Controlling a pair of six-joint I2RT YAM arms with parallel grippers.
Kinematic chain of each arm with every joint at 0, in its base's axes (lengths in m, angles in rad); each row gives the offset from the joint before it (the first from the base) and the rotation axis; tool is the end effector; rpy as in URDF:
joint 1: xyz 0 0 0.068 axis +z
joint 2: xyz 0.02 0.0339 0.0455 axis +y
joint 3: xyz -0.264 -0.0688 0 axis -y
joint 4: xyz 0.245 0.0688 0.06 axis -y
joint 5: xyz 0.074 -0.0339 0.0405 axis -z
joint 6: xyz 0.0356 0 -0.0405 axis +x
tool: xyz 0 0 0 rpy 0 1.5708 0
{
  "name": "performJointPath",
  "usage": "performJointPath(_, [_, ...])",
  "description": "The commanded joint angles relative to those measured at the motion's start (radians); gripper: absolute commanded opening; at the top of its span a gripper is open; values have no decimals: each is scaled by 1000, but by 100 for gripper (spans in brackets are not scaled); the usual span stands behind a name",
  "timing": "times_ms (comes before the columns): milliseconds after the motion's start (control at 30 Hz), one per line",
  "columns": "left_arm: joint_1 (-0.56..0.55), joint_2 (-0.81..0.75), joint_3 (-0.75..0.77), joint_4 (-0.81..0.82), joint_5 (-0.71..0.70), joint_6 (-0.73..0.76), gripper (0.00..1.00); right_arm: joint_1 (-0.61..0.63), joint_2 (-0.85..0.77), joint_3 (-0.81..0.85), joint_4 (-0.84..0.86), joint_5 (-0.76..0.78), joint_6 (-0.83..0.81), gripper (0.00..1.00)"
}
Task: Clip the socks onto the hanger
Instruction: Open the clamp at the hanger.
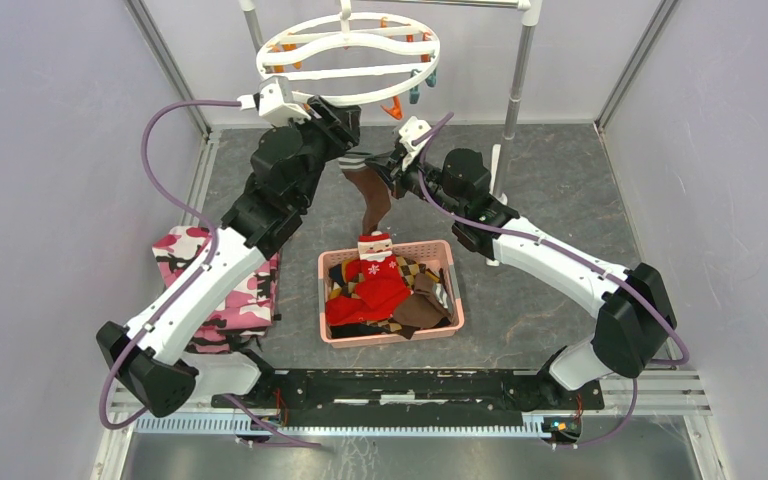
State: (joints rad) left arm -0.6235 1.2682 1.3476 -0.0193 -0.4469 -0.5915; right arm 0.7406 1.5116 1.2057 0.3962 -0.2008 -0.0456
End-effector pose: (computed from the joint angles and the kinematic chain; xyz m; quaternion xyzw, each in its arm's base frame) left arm 0.2417 -0.1549 0.4511 -0.1506 0.6710 -0.2805 0.6696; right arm 0.2642 0.2512 0.3703 -0.3254 0.5915 0.3137 0.6677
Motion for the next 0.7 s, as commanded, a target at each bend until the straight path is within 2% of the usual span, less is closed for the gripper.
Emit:
performJointPath(0, [-2, -60, 0, 59, -51, 49, 64, -5, -40, -5, 59, -9, 16, 0])
performJointPath(267, [-4, -64, -6, 47, -79, 57, 63, -4, -40, -7, 61, -11, 16, 0])
performJointPath(667, [-4, -52, 18, 35, -97, 77, 54, -4, -38, -7, 61, -14, 16, 0])
